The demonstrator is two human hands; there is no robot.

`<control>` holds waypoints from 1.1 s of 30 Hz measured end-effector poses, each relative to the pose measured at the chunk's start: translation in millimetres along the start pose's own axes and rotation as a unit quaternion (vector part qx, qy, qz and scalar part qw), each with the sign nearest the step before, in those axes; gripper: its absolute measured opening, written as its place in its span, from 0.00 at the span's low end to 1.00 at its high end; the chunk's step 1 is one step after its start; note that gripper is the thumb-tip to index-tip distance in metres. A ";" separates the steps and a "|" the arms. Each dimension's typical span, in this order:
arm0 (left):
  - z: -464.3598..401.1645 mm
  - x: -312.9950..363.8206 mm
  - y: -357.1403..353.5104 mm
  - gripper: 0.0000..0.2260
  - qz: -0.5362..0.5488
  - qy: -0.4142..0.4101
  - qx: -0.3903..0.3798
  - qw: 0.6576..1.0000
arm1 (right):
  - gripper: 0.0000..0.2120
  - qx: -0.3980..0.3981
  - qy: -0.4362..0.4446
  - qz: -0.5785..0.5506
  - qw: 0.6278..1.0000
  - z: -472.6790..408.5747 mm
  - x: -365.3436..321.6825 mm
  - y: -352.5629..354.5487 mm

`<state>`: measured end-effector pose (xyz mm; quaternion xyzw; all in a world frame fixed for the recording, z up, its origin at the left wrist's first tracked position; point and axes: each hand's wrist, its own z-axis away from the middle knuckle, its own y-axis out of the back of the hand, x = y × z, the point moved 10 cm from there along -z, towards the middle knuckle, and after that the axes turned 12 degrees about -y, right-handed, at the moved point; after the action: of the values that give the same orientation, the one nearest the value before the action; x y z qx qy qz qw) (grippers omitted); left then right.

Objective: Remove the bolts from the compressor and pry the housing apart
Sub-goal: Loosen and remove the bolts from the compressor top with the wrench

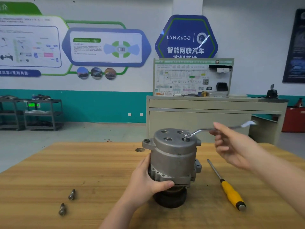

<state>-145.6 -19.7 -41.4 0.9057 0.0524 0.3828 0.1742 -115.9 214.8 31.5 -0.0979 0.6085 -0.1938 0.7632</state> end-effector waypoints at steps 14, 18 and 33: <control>-0.4 -2.9 2.2 0.42 0.001 -0.004 0.000 1.000 | 0.11 0.058 0.337 0.679 0.650 33.3 -20.5 -187.2; 0.1 -2.6 0.5 0.37 0.001 -0.003 -0.004 1.000 | 0.14 0.011 0.498 0.582 0.643 97.7 -1.1 -151.0; -0.1 -3.3 -0.5 0.46 0.002 0.003 -0.019 1.000 | 0.13 0.108 0.069 0.302 0.945 -47.1 -35.3 -53.8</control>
<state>-148.0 -20.0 -43.8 0.9010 0.0439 0.3871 0.1906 -177.5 184.7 72.4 0.1868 0.6364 -0.0255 0.7480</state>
